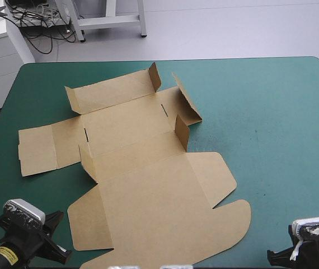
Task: Fold the box
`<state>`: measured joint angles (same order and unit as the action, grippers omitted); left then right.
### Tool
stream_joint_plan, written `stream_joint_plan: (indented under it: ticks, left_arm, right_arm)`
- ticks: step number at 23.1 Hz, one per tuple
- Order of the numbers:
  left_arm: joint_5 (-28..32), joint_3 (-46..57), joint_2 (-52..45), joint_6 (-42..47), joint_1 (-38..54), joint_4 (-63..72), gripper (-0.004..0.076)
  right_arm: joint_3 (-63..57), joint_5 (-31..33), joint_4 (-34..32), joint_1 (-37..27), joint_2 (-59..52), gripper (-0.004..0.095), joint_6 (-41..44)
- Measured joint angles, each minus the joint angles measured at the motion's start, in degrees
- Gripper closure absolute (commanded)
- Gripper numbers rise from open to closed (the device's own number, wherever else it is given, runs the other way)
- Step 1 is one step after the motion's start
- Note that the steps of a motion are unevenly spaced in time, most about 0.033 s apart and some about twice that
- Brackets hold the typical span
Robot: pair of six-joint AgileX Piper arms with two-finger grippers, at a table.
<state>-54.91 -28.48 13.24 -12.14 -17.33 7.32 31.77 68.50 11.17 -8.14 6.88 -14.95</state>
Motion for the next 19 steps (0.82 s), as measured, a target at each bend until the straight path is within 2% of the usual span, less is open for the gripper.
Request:
stream_joint_plan:
  ticks: [5, 9, 12, 16, 19]
  left_arm:
    - [0.0, 0.0, 0.0, 0.0, 0.0, 0.0, 0.0734]
    - [0.0, 0.0, 0.0, 0.0, 0.0, 0.0, 0.0734]
    - [0.0, 0.0, 0.0, 0.0, 0.0, 0.0, 0.0734]
    - [0.0, 0.0, 0.0, 0.0, 0.0, 0.0, 0.0734]
    - [0.0, 0.0, 0.0, 0.0, 0.0, 0.0, 0.0734]
  right_arm:
    - [10.4, -1.2, 0.2, 0.0, 11.8, 0.0926, 0.0]
    - [24.8, -2.9, 3.3, 0.0, 27.0, 0.0919, 0.0]
    - [35.5, -2.0, 6.3, 0.1, 39.0, 0.0904, -0.6]
    - [42.4, -0.7, 10.2, 0.2, 48.3, 0.0904, -2.2]
    - [49.2, -0.4, 10.5, 2.9, 57.1, 0.0904, -2.1]
